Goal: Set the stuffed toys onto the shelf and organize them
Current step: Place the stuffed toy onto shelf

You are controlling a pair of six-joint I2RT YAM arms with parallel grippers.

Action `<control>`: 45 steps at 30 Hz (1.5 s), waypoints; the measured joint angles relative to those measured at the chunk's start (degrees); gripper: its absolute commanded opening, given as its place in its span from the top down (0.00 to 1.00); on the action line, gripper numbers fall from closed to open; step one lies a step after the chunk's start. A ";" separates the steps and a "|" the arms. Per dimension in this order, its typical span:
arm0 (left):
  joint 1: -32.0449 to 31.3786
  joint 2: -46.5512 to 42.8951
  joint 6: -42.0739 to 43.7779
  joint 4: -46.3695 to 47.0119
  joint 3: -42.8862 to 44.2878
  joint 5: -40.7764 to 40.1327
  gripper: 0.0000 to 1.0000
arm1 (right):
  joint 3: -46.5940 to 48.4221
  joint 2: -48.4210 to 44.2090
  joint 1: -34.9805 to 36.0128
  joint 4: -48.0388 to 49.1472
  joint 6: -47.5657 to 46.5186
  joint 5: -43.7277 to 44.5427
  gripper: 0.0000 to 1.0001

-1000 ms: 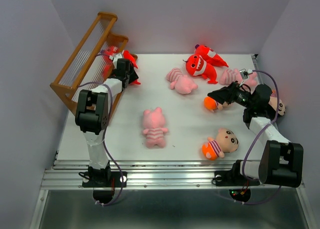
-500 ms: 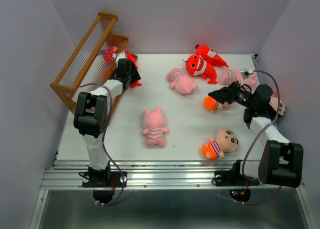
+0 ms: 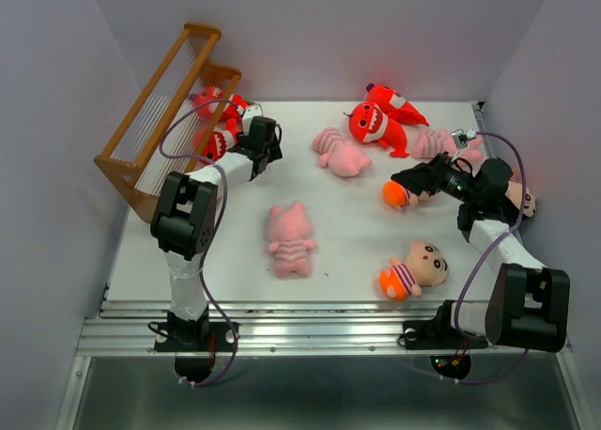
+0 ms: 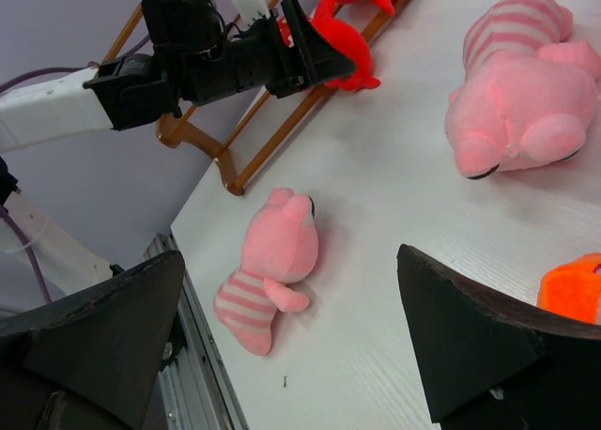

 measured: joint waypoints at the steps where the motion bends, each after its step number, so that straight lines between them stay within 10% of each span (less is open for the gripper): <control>1: -0.46 0.81 -0.50 -0.72 0.85 -1.77 0.33 | 0.00 0.00 0.00 0.00 -0.07 0.00 0.00; 15: -3.41 17.88 -11.98 -15.21 20.04 -19.96 0.33 | 0.00 0.00 0.00 0.00 -0.52 -0.37 0.00; 31: -2.49 18.25 -13.70 -17.62 21.57 -22.56 0.34 | 0.00 0.00 0.00 0.00 -0.70 -0.42 0.00; 45: -0.96 19.21 -13.14 -17.73 22.36 -22.32 0.80 | 0.00 0.00 -0.26 0.00 -0.72 -0.44 0.00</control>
